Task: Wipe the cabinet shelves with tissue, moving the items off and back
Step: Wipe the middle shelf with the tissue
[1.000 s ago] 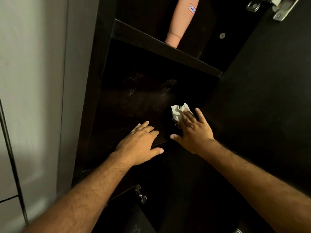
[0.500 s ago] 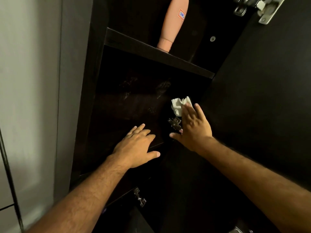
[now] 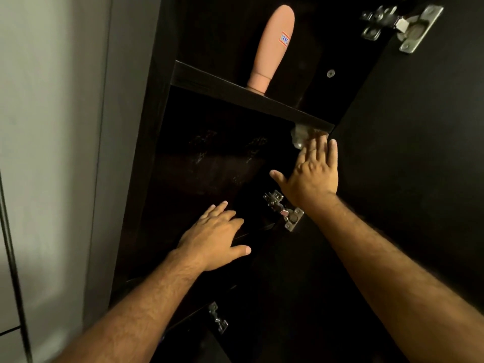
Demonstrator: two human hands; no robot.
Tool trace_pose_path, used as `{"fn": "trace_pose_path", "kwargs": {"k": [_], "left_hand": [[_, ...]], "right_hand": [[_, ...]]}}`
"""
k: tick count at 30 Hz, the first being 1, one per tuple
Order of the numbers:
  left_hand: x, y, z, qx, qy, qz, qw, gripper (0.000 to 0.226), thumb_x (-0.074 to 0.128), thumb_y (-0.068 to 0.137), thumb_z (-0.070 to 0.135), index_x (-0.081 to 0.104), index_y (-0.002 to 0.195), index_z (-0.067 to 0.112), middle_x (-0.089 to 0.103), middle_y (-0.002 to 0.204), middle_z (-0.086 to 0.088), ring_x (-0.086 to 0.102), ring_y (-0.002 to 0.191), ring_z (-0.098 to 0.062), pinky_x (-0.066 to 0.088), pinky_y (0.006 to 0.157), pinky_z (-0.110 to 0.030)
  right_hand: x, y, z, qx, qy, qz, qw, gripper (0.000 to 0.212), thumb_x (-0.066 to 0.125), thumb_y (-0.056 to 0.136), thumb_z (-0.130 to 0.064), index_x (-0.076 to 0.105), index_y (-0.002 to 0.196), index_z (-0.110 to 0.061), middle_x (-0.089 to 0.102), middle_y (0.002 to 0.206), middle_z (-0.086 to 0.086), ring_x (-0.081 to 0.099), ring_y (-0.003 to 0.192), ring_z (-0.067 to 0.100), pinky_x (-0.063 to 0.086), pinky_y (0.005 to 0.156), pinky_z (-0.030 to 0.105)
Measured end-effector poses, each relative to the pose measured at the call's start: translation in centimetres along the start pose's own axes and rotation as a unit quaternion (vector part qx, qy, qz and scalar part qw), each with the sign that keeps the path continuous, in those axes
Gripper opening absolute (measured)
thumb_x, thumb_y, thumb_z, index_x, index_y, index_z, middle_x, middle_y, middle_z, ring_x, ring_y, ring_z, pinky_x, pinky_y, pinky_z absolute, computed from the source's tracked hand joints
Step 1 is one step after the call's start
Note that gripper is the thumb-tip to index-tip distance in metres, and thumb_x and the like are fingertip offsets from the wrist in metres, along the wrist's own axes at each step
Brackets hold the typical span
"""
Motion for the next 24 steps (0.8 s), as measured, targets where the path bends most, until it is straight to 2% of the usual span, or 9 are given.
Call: {"fn": "trace_pose_path", "kwargs": {"k": [6, 11, 14, 17, 20, 24], "left_hand": [[0.1, 0.1, 0.0, 0.0, 0.003, 0.002, 1.0, 0.076, 0.048, 0.091, 0.061, 0.026, 0.152, 0.022, 0.016, 0.162, -0.001, -0.009, 0.149, -0.012, -0.007, 0.118, -0.029], [0.0, 0.2, -0.2, -0.007, 0.002, 0.013, 1.0, 0.077, 0.05, 0.091, 0.061, 0.026, 0.152, 0.022, 0.016, 0.162, 0.0, -0.009, 0.149, -0.011, -0.008, 0.116, -0.026], [0.1, 0.3, -0.4, -0.014, -0.002, 0.022, 1.0, 0.078, 0.051, 0.09, 0.062, 0.025, 0.152, 0.023, 0.015, 0.162, 0.002, -0.011, 0.148, -0.009, -0.008, 0.116, -0.025], [0.1, 0.3, -0.5, -0.019, 0.0, 0.023, 1.0, 0.08, 0.052, 0.088, 0.063, 0.025, 0.153, 0.025, 0.016, 0.162, 0.003, -0.01, 0.148, -0.007, -0.008, 0.114, -0.023], [0.2, 0.5, -0.7, -0.028, 0.005, 0.018, 0.999, 0.08, 0.051, 0.088, 0.065, 0.023, 0.153, 0.026, 0.015, 0.162, 0.005, -0.01, 0.147, -0.006, -0.007, 0.114, -0.022], [0.5, 0.8, -1.0, -0.043, 0.008, 0.016, 0.999, 0.081, 0.052, 0.088, 0.064, 0.023, 0.153, 0.027, 0.015, 0.161, 0.007, -0.012, 0.146, -0.002, -0.006, 0.115, -0.023]], "right_hand": [[-0.2, 2.0, -2.0, -0.008, 0.05, 0.006, 0.999, 0.103, -0.011, 0.083, -0.077, 0.014, 0.152, -0.005, 0.002, 0.162, 0.016, -0.01, 0.149, 0.029, -0.017, 0.117, 0.048], [-0.8, 3.5, -3.6, -0.042, 0.082, 0.031, 0.995, 0.072, 0.011, 0.098, -0.053, 0.032, 0.148, -0.005, 0.017, 0.16, 0.016, -0.004, 0.15, 0.028, -0.018, 0.117, 0.047], [-0.2, 3.9, -3.9, -0.057, 0.077, 0.057, 0.994, 0.069, 0.018, 0.096, -0.045, 0.029, 0.149, -0.003, 0.01, 0.16, 0.018, -0.005, 0.149, 0.03, -0.014, 0.118, 0.049], [0.6, 2.8, -4.6, -0.094, 0.102, 0.073, 0.988, 0.063, 0.027, 0.094, -0.038, 0.039, 0.144, -0.002, 0.021, 0.158, 0.02, 0.005, 0.149, 0.031, -0.012, 0.118, 0.048], [2.2, 1.0, -6.1, -0.137, 0.113, 0.07, 0.982, 0.063, 0.024, 0.095, -0.033, 0.027, 0.15, -0.001, 0.019, 0.159, 0.018, 0.002, 0.15, 0.03, -0.011, 0.119, 0.048], [3.9, -0.3, -7.6, -0.163, 0.176, 0.033, 0.97, 0.067, 0.024, 0.097, -0.038, 0.02, 0.149, 0.003, 0.014, 0.16, 0.018, -0.003, 0.15, 0.029, -0.011, 0.118, 0.048]]}}
Point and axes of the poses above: each hand's wrist, its own y-axis towards the middle knuckle, its own x-axis out of the palm, z = x × y, the point moved 10 cm from there along y, towards the middle knuckle
